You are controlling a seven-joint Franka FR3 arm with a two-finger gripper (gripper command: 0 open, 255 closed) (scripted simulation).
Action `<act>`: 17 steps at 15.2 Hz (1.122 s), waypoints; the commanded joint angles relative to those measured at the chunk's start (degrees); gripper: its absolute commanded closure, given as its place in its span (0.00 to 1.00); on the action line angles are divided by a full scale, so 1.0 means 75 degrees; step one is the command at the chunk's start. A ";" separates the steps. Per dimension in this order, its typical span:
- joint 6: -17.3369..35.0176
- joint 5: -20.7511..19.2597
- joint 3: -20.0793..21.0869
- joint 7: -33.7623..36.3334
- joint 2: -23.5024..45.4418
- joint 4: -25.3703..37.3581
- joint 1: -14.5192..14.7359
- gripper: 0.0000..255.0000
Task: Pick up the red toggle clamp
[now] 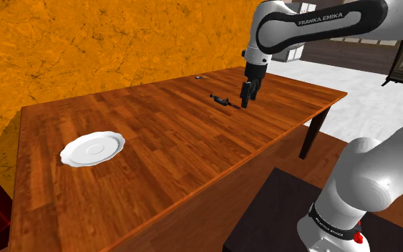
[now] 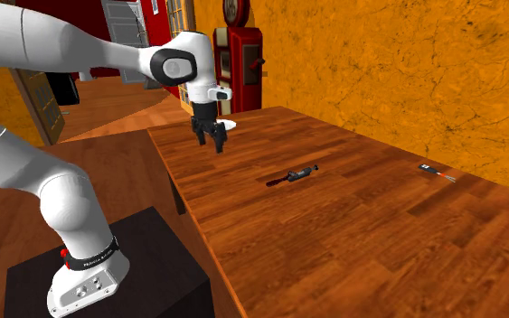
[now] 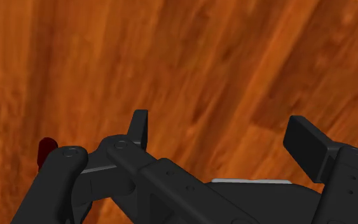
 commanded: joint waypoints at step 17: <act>0.1256 0.1688 -0.1671 -0.3321 0.5098 0.3884 -0.0419 0.00</act>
